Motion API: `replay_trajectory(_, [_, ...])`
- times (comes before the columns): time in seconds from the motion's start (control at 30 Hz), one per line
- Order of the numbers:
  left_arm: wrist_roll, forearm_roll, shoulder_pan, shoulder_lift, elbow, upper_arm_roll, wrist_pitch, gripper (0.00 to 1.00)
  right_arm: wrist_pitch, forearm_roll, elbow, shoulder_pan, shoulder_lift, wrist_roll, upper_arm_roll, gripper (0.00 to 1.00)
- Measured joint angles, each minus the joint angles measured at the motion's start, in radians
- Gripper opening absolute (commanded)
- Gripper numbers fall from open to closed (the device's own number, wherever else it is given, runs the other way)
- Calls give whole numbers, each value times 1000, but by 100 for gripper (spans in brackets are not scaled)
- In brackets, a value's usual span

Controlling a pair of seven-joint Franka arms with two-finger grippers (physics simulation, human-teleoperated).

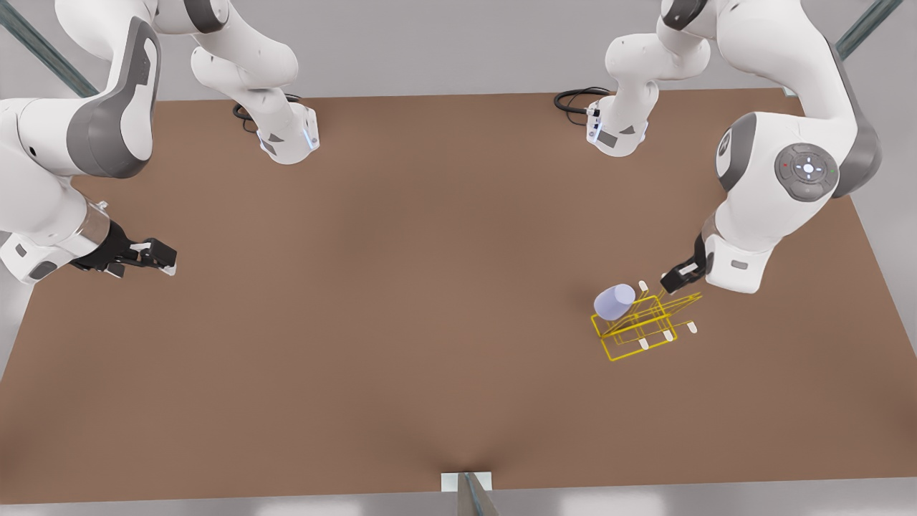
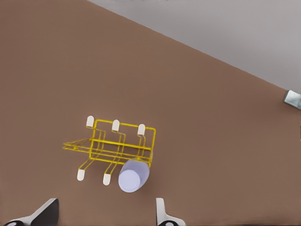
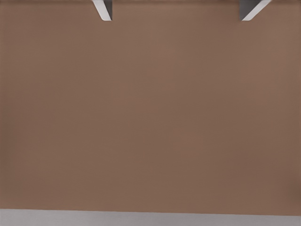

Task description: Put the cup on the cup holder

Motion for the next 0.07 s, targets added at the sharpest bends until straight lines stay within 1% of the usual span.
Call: replay_trajectory(0.07, [73, 3, 0, 0, 2, -1, 10, 100, 0, 0, 0, 1, 0, 0, 0, 100])
